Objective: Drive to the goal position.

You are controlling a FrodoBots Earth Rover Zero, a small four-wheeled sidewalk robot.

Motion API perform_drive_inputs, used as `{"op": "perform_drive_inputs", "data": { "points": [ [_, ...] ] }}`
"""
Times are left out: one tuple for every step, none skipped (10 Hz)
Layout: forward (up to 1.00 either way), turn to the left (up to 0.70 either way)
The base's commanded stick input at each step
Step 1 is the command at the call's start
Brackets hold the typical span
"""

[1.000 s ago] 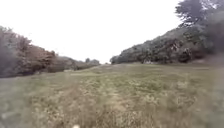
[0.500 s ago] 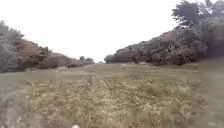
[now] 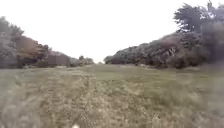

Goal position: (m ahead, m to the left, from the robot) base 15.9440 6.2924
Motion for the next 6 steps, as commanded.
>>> {"op": "perform_drive_inputs", "data": {
  "points": [
    [0.85, 0.08],
    [0.85, 0.17],
    [0.85, 0.35],
    [0.85, 0.35],
    [0.85, 0.35],
    [0.85, 0.24]
  ]
}}
